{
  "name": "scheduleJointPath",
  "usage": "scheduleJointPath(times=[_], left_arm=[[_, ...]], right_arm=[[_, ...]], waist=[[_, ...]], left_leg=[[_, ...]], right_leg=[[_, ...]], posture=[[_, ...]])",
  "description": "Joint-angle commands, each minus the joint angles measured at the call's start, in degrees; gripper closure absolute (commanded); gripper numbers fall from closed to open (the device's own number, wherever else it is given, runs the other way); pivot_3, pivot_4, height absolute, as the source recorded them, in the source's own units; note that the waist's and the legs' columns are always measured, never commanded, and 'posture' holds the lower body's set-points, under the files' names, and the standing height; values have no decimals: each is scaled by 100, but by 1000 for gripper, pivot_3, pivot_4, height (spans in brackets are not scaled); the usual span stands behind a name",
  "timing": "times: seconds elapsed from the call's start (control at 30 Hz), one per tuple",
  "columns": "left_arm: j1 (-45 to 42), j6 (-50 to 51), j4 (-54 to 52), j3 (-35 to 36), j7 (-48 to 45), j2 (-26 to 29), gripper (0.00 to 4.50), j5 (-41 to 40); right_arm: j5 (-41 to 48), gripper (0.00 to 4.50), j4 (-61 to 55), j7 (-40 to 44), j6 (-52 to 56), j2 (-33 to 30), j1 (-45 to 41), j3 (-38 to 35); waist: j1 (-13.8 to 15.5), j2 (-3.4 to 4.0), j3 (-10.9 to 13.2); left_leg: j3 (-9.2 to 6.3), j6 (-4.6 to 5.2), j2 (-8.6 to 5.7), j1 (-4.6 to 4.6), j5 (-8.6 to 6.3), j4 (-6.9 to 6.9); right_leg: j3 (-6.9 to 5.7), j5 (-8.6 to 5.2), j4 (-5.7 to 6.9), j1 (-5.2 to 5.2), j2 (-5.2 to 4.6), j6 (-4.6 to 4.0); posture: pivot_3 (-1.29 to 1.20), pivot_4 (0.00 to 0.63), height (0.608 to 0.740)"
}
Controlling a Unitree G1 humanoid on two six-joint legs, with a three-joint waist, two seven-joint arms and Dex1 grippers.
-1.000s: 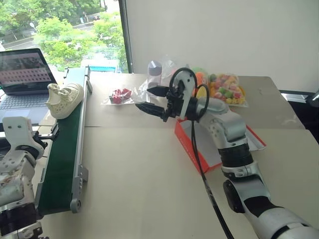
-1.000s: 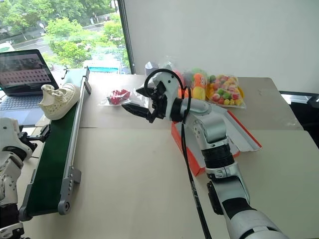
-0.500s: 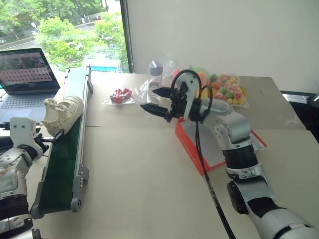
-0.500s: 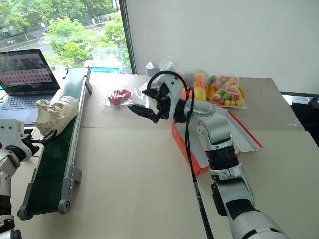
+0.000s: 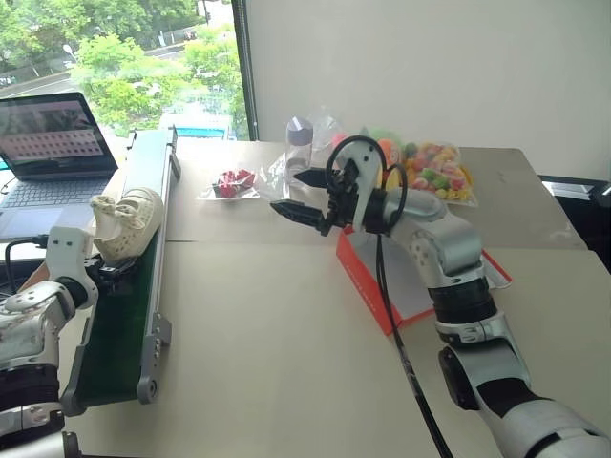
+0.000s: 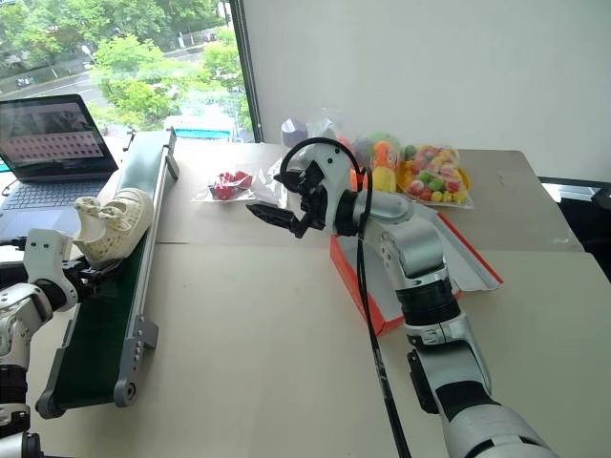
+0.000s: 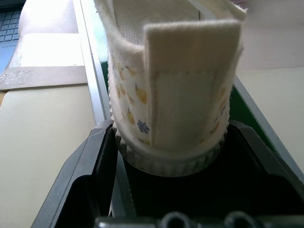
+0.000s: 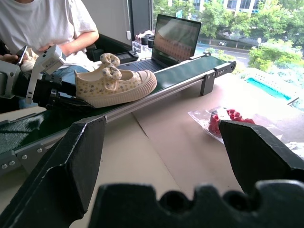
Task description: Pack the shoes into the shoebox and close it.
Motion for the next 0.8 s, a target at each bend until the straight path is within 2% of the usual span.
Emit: scheduleJointPath(times=[0.03,0.27,0.43,0.5,0.6,0.8], left_arm=[[-59,-7,-107,-70,-56,-62,1881,-63],[-319,-45,-1006,108,295,-379,1882,-297],[-839,583,-2600,-53,1009,-1104,1882,-784],[-1071,828,-3027,-239,1280,-1416,1882,-915],[-1504,1116,-3398,-587,1584,-1835,1882,-1047],[-2250,1466,-3576,-1045,2013,-2532,1882,-1258]], right_arm=[[-2,0,-260,-30,-101,-32,-118,-51],[64,0,-230,-71,-86,19,-123,-135],[1133,0,101,-825,657,583,-501,-1284],[1596,0,327,-1284,1014,803,-723,-1804],[2360,0,653,-1947,1392,1091,-1105,-2581],[3195,0,1009,-2874,1624,1275,-1467,-3373]], waist=[[14,0,0],[80,-1,0],[73,-15,7],[59,-15,7],[42,-15,7],[-29,-15,7]], left_leg=[[0,0,0,0,0,0],[-3,0,0,-7,2,2],[-8,3,-1,-29,3,8],[-5,44,-2,-27,23,7],[-3,54,-2,-18,26,6],[-4,70,-3,-18,38,6]], right_leg=[[0,-1,0,0,0,1],[-5,3,-3,0,-1,-4],[-9,16,-8,-4,1,-5],[-6,18,-9,-2,2,-3],[-4,18,-8,7,4,-3],[-1,18,-6,8,14,-2]], posture=[[0,150,740],[0,150,740],[0,150,740],[0,150,740],[0,150,740],[0,150,740]])
